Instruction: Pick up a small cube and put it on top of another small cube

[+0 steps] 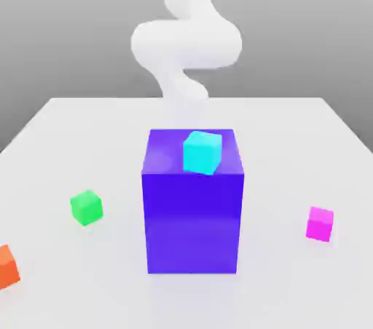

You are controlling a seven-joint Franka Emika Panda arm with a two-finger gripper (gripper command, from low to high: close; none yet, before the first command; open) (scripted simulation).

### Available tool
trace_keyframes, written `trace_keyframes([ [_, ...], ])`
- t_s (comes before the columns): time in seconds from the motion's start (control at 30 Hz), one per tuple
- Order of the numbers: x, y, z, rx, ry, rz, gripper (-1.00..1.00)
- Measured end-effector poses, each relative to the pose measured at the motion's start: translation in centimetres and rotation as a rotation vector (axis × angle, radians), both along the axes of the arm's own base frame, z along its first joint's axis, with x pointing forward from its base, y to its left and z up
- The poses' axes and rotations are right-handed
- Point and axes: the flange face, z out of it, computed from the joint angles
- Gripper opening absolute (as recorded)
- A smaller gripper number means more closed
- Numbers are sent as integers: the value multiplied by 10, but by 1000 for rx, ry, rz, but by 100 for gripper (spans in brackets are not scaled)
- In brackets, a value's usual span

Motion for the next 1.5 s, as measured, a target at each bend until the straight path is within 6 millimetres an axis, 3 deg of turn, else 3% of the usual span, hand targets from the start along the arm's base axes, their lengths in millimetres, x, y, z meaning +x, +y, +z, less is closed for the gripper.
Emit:
trace_keyframes([
  [0.17, 39, 65, -96, -43, 140, 216, 0],
  [0.37, 40, 147, -214, -122, 293, 463, 0],
  [0.53, 7, 205, -310, -214, 412, 665, 0],
  [0.7, -50, 245, -400, -331, 519, 869, 0],
  [0.8, -96, 261, -449, -419, 575, 1005, 0],
  [0.87, -107, 257, -475, -451, 602, 1034, 0],
  [1.03, -110, 256, -525, -459, 611, 1043, 0],
  [1.07, -111, 255, -535, -458, 612, 1043, -100],
  [1.3, -111, 255, -537, -459, 612, 1043, -100],
  [1.5, -111, 255, -486, -460, 612, 1042, -100],
])
